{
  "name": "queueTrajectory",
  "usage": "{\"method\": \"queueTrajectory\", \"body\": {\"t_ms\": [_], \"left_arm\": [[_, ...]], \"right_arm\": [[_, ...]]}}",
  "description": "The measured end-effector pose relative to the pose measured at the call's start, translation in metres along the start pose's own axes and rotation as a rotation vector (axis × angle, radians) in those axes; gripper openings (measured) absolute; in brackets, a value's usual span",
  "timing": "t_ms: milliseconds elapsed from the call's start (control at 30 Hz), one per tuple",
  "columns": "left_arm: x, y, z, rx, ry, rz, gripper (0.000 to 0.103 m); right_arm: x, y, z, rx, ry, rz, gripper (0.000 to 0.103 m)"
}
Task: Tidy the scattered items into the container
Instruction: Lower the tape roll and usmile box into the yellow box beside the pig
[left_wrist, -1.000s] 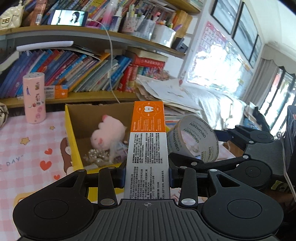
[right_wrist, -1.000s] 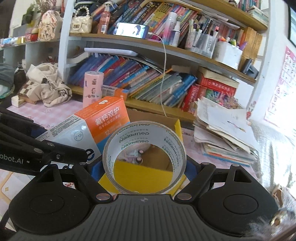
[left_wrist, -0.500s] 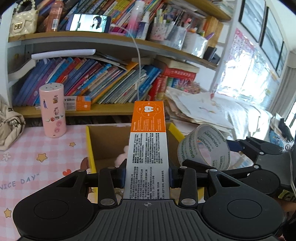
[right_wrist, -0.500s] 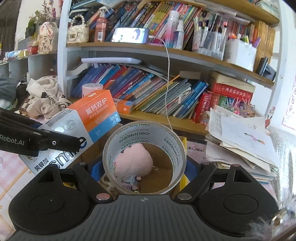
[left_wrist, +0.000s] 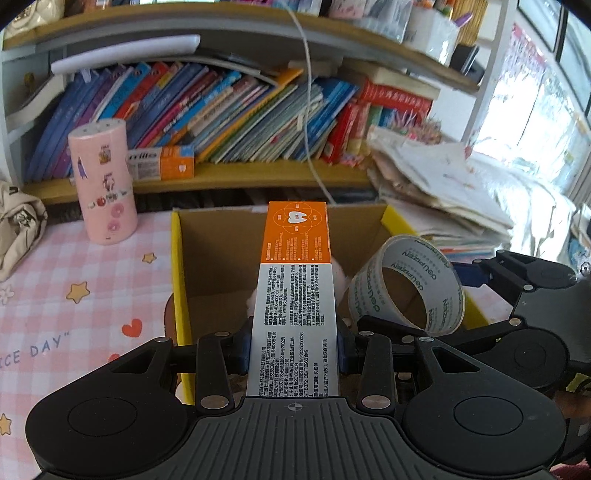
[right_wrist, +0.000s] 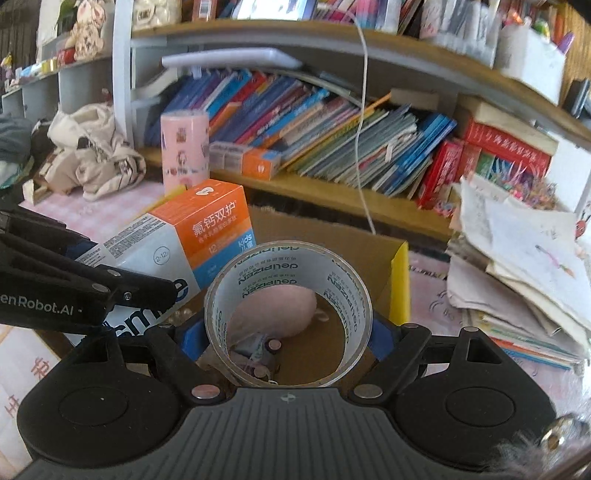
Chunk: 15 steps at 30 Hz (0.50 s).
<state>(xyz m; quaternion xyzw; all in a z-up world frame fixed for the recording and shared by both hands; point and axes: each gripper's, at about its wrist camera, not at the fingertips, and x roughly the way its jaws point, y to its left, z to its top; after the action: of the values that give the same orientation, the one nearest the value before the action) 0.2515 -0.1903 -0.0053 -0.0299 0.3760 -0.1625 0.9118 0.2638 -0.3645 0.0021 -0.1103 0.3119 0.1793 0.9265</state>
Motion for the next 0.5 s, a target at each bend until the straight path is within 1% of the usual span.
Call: {"method": "queueTrajectory", "body": {"t_ms": [167, 400, 467, 500], "left_arm": [[0.011, 0.001, -0.002, 0.002, 0.036, 0.022, 0.038], [0.011, 0.000, -0.004, 0.012, 0.023, 0.040, 0.039], [0.007, -0.001, -0.004, 0.013, 0.006, 0.047, 0.042], [0.004, -0.002, -0.004, 0.012, -0.002, 0.044, 0.046]], "right_arm": [[0.015, -0.003, -0.005, 0.011, 0.041, 0.026, 0.083], [0.020, -0.005, -0.008, 0.036, 0.063, 0.034, 0.083], [0.020, -0.005, -0.008, 0.039, 0.065, 0.031, 0.083], [0.019, -0.005, -0.009, 0.043, 0.067, 0.033, 0.083]]}}
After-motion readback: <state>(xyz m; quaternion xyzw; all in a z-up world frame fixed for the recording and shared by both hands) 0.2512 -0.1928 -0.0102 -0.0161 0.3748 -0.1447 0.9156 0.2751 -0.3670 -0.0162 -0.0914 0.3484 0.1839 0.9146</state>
